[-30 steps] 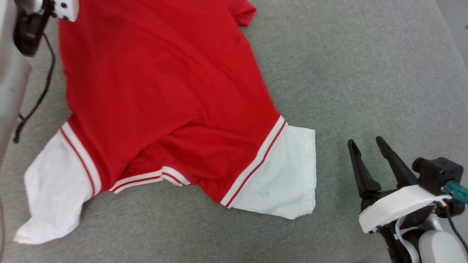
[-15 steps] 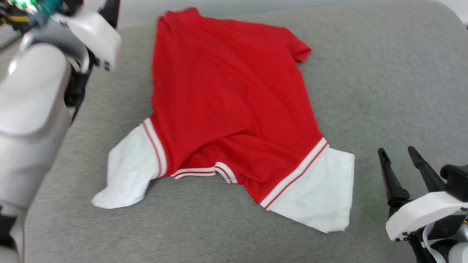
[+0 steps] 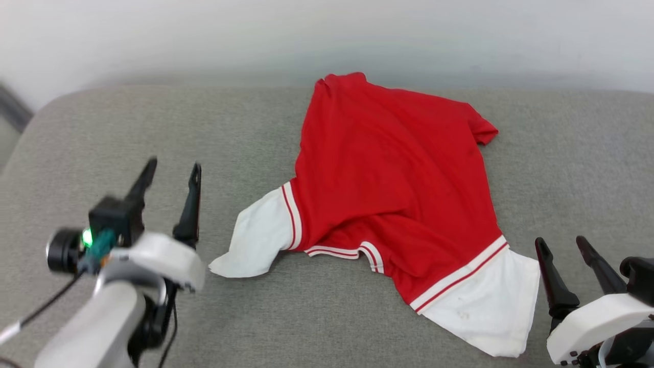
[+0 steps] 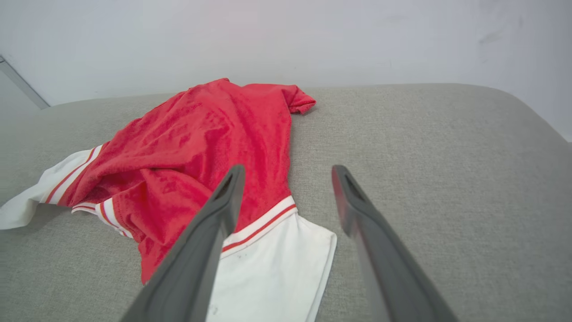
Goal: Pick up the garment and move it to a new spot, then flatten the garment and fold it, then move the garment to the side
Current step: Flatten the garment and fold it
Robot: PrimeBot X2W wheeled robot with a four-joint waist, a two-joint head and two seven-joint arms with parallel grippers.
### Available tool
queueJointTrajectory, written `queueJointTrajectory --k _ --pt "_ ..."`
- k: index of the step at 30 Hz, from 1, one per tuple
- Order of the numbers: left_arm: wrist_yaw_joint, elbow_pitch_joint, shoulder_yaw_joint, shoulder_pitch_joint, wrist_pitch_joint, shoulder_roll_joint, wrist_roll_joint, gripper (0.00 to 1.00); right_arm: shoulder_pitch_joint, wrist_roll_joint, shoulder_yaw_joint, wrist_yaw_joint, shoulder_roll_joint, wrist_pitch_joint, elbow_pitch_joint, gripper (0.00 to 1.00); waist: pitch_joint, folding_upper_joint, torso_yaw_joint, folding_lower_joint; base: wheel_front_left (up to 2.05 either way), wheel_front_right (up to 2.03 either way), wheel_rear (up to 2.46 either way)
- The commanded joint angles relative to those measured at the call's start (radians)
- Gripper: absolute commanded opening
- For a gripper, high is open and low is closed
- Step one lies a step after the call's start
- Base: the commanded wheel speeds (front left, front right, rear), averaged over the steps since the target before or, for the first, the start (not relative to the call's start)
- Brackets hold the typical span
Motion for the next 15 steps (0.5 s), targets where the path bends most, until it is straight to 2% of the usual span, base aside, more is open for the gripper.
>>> queueJointTrajectory --k 1,9,12,15 --pt "0.017 -0.029 0.014 0.037 -0.007 -0.001 -0.01 1.0 0.014 0.004 0.001 0.0 0.0 -0.001 -0.003 1.0 -0.017 0.0 0.016 0.0002 0.0 0.0 0.0" --pt "0.13 -0.241 0.093 0.304 -0.014 -0.016 -0.023 1.0 0.04 0.014 0.002 0.0 0.003 -0.008 0.006 1.0 -0.045 0.0 0.027 0.0002 0.0 0.0 0.0" --pt "0.15 -0.288 0.113 0.35 -0.014 -0.013 -0.005 1.0 0.046 0.011 0.009 0.0 -0.006 0.0 0.005 1.0 -0.05 0.0 0.025 0.0002 0.0 0.0 0.0" --pt "0.147 -0.318 0.111 0.367 -0.014 -0.006 0.008 1.0 0.054 0.01 0.039 0.0 -0.035 0.058 -0.013 1.0 -0.05 0.0 0.024 0.0002 0.0 0.0 0.0"
